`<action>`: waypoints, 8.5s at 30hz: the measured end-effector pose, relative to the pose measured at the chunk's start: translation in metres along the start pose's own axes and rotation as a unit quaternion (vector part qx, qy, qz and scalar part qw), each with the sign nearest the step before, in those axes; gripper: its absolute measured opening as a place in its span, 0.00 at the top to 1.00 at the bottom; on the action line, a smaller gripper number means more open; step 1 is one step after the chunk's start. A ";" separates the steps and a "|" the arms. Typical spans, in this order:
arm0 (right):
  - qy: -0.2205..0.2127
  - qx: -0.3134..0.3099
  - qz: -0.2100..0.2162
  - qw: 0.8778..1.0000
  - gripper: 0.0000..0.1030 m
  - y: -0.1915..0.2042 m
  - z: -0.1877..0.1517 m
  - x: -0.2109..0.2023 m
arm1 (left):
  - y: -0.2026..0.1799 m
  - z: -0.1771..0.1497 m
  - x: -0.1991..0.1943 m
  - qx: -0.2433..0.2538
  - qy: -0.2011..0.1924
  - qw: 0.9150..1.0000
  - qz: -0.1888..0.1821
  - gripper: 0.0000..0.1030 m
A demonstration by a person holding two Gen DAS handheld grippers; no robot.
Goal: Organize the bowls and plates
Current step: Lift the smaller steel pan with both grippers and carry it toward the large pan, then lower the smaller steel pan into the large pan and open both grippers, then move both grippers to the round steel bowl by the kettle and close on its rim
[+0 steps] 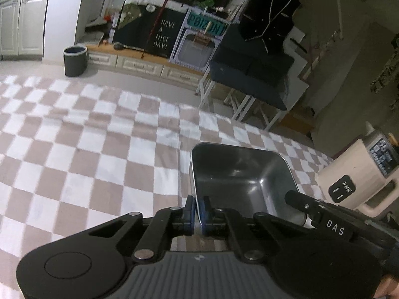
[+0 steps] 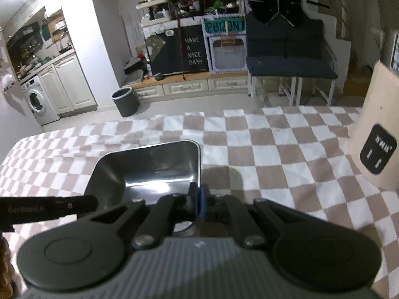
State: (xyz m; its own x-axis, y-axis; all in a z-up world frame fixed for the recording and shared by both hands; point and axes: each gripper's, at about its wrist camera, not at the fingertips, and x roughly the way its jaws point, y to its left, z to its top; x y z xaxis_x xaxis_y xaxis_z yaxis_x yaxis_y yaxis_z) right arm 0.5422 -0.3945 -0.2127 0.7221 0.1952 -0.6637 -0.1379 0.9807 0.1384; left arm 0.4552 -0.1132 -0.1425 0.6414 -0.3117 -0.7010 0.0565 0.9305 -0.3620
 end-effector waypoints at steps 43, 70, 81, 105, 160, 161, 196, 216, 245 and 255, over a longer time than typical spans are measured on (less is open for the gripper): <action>-0.016 0.005 0.101 0.995 0.91 0.127 -0.073 -0.167 | 0.079 -0.073 -0.256 0.032 -0.079 0.996 0.011 0.95; 0.085 -0.118 0.135 0.980 0.86 0.258 -0.102 -0.116 | 0.180 -0.085 -0.249 -0.006 -0.009 0.990 0.144 0.92; 0.110 -0.127 0.130 0.977 0.85 0.270 -0.106 -0.107 | 0.188 -0.087 -0.230 0.015 0.015 0.985 0.171 0.89; 0.125 -0.176 0.104 0.971 0.84 0.297 -0.115 -0.087 | 0.204 -0.089 -0.200 0.052 0.052 0.979 0.191 0.86; 0.218 -0.075 0.112 0.966 0.89 0.264 -0.110 -0.038 | 0.208 -0.096 -0.197 0.071 0.084 0.979 0.170 0.92; 0.217 -0.073 0.113 0.967 0.88 0.264 -0.110 -0.039 | 0.207 -0.095 -0.199 0.070 0.083 0.980 0.169 0.92; 0.028 -0.039 0.057 0.997 0.01 0.165 -0.069 -0.120 | 0.153 -0.082 -0.226 0.056 0.002 0.988 0.145 0.00; -0.005 0.292 -0.101 0.951 0.00 -0.043 -0.074 -0.147 | 0.009 -0.083 -0.152 0.130 -0.004 0.991 0.030 0.00; 0.082 0.373 -0.109 0.918 0.64 -0.083 -0.073 -0.077 | -0.097 -0.060 -0.024 0.197 -0.013 0.980 -0.023 0.01; 0.063 0.242 -0.117 0.961 0.94 -0.079 -0.055 -0.077 | -0.088 -0.054 0.002 0.159 0.005 0.987 -0.033 0.10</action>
State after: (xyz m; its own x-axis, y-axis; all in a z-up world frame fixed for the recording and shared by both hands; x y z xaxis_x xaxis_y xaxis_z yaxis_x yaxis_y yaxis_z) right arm 0.4603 -0.4862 -0.2127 0.6036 -0.0006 -0.7973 0.3713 0.8852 0.2804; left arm 0.4098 -0.2061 -0.1452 0.6210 -0.3743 -0.6887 0.3366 0.9208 -0.1969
